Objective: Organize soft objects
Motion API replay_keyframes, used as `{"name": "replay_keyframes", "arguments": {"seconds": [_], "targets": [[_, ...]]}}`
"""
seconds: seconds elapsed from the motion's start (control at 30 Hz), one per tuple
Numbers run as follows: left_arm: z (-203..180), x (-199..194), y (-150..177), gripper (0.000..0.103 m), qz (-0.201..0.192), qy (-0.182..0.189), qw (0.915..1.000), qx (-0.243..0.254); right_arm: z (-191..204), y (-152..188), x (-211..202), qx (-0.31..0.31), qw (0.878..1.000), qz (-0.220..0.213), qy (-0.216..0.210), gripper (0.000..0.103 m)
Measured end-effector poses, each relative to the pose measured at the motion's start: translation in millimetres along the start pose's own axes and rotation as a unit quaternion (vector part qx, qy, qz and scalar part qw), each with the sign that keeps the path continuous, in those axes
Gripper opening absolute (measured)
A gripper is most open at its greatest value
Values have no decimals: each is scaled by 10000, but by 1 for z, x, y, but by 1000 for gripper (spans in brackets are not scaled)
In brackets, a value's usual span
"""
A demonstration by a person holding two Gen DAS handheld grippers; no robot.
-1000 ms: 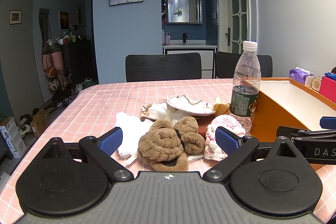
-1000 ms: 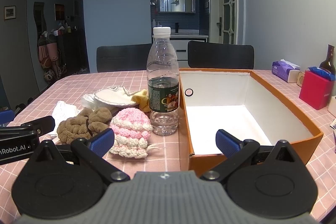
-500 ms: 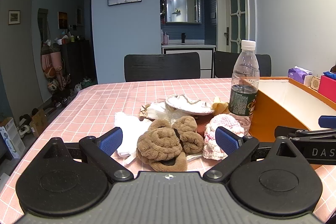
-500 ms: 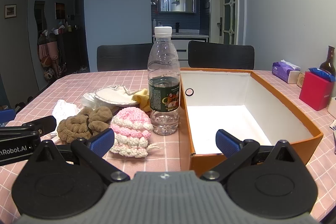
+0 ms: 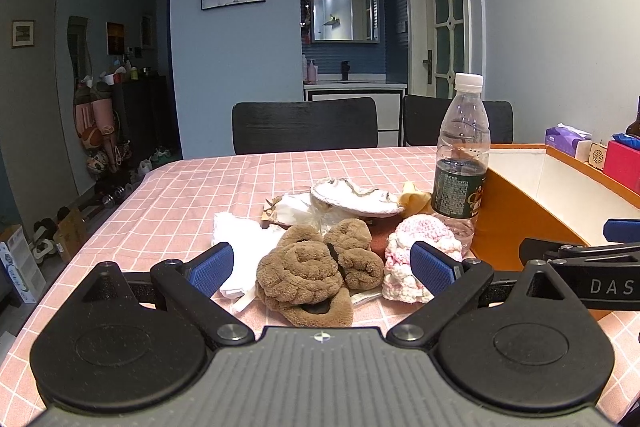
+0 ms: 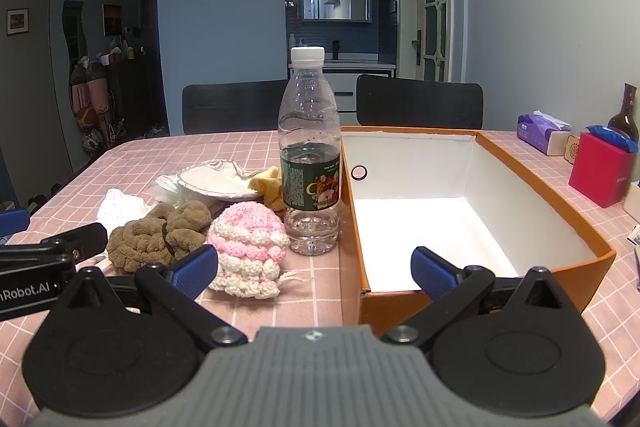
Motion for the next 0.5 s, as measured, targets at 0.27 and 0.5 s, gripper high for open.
{"name": "replay_keyframes", "arguments": {"seconds": [0.27, 0.5], "targets": [[-4, 1, 0, 103, -12, 32, 10000, 45, 0, 0, 0, 15, 10000, -5, 14, 100], [-5, 0, -1, 103, -21, 39, 10000, 43, 0, -1, 0, 21, 10000, -15, 16, 100]]}}
Point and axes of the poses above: each gripper's, at about its wrist camera, not at the fingertips, and x roughly the way its jaws point, z to its left, y to its underside, the point moved 6 cm from there along x, roughly the way its jaws point, and after that the axes turned 2 degrees about -z, right-handed, at the moved point
